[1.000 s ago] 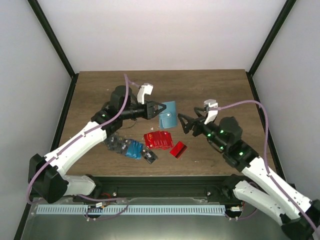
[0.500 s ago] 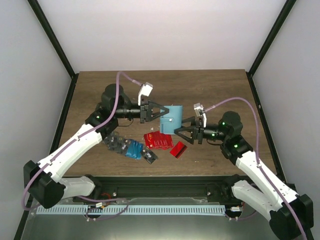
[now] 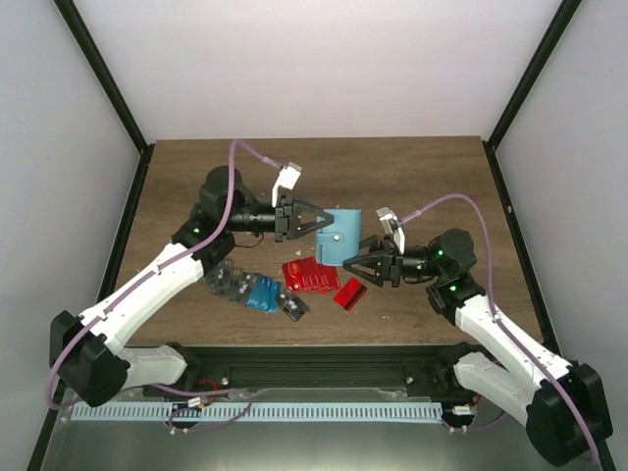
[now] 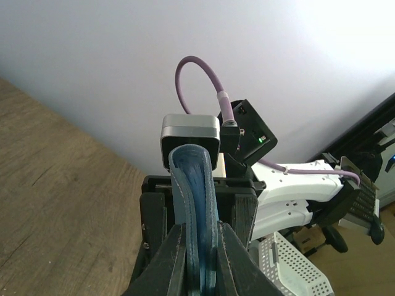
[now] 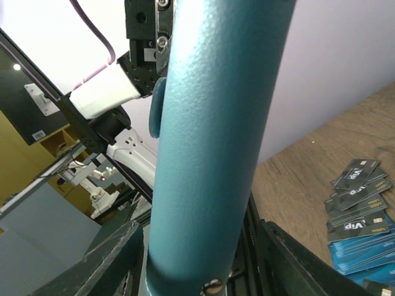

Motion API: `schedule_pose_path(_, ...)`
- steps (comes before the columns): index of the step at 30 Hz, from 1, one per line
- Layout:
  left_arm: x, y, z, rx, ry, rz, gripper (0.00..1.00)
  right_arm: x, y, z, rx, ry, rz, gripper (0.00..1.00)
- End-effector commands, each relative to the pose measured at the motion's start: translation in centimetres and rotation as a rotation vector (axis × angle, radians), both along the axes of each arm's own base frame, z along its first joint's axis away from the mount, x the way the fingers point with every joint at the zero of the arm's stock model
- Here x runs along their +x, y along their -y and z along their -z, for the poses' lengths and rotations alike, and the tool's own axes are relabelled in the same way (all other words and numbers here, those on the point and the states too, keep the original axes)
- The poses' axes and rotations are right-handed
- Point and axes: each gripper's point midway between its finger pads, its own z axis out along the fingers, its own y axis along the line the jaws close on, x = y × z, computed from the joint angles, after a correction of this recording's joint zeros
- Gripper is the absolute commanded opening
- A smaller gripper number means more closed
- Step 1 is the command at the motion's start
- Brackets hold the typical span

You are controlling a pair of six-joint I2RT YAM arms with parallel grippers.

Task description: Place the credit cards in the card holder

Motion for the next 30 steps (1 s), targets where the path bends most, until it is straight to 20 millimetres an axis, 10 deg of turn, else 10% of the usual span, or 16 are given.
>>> schedule_pose_path(1, -0.3, 0.1, -0.2, -0.019, 0.018, 0.031, 0.04, -0.3, 0.2, -2.0, 0.054, 0.047, -0.011, 0.51)
schedule_pose_path(7, -0.3, 0.2, 0.3, -0.01, 0.008, 0.031, 0.04, 0.1, 0.2, -2.8, 0.061, 0.055, 0.0, 0.44)
schedule_pose_path(14, 0.4, 0.4, 1.3, -0.001, -0.006, 0.003, 0.06, 0.2, 0.1, -2.3, 0.027, 0.029, 0.012, 0.1)
schedule_pose_path(17, 1.3, 0.4, 1.9, 0.023, -0.009, -0.048, 0.23, 0.4, 0.3, -2.0, 0.004, 0.026, 0.051, 0.04)
schedule_pose_path(23, 4.6, -0.6, 4.5, 0.204, 0.008, -0.251, 0.95, 3.5, 1.6, -0.5, -0.103, 0.001, 0.309, 0.01)
schedule_pose_path(30, 10.0, -5.1, 8.7, 0.529, -0.03, -0.613, 1.0, 6.4, 4.0, 2.8, -0.214, -0.107, 0.558, 0.01)
